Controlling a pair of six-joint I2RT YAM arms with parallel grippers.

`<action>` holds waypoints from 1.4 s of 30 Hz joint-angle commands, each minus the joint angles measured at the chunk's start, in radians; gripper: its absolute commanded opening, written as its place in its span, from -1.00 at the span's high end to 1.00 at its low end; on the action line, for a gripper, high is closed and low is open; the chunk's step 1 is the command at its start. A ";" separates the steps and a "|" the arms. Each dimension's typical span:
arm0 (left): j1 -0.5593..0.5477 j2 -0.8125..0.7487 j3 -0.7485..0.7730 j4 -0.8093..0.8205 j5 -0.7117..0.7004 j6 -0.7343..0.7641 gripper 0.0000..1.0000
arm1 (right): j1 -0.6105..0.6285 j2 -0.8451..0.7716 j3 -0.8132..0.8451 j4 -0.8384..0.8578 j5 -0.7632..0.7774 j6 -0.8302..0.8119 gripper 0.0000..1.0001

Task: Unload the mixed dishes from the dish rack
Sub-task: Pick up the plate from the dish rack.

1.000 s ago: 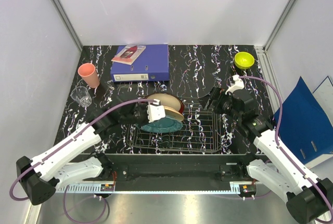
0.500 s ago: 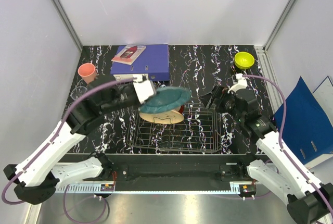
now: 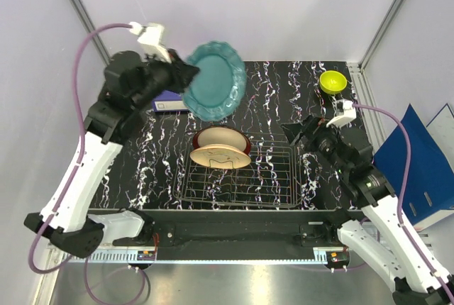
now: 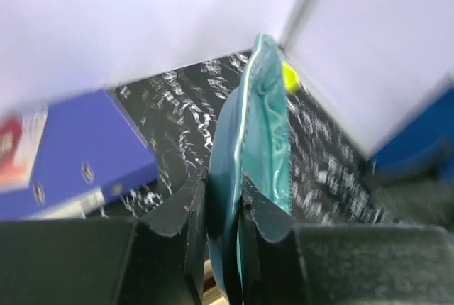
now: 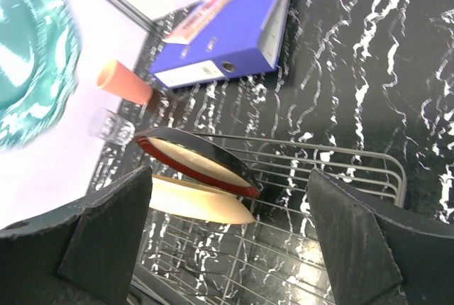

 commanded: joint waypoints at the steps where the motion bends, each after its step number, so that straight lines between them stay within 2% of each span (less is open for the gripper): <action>1: 0.231 -0.030 -0.144 0.358 0.269 -0.571 1.00 | -0.002 -0.078 -0.014 0.094 -0.061 0.030 -0.96; 2: 0.275 -0.026 -0.187 0.500 0.367 -0.706 1.00 | -0.004 -0.105 -0.024 0.132 -0.072 0.037 -0.96; 4: 0.290 -0.006 -0.273 0.660 0.446 -0.798 1.00 | -0.002 -0.124 -0.029 0.177 -0.100 0.060 -0.96; 9: 0.285 0.008 -0.384 0.831 0.500 -0.939 1.00 | -0.004 -0.079 -0.009 0.241 -0.169 0.128 -0.97; 21: 0.241 -0.012 -0.420 0.808 0.508 -0.889 1.00 | -0.002 0.165 0.046 0.540 -0.263 0.284 -0.93; 32: 0.218 0.016 -0.443 0.822 0.508 -0.877 1.00 | -0.004 0.220 0.080 0.611 -0.272 0.289 -0.92; 37: 0.190 0.031 -0.440 0.838 0.514 -0.875 1.00 | -0.004 0.295 0.103 0.634 -0.316 0.294 -0.92; 40: 0.159 0.039 -0.435 0.843 0.518 -0.866 1.00 | -0.004 0.364 0.118 0.680 -0.367 0.300 -0.88; 42: 0.141 0.043 -0.438 0.842 0.514 -0.860 1.00 | -0.002 0.418 0.138 0.709 -0.394 0.304 -0.74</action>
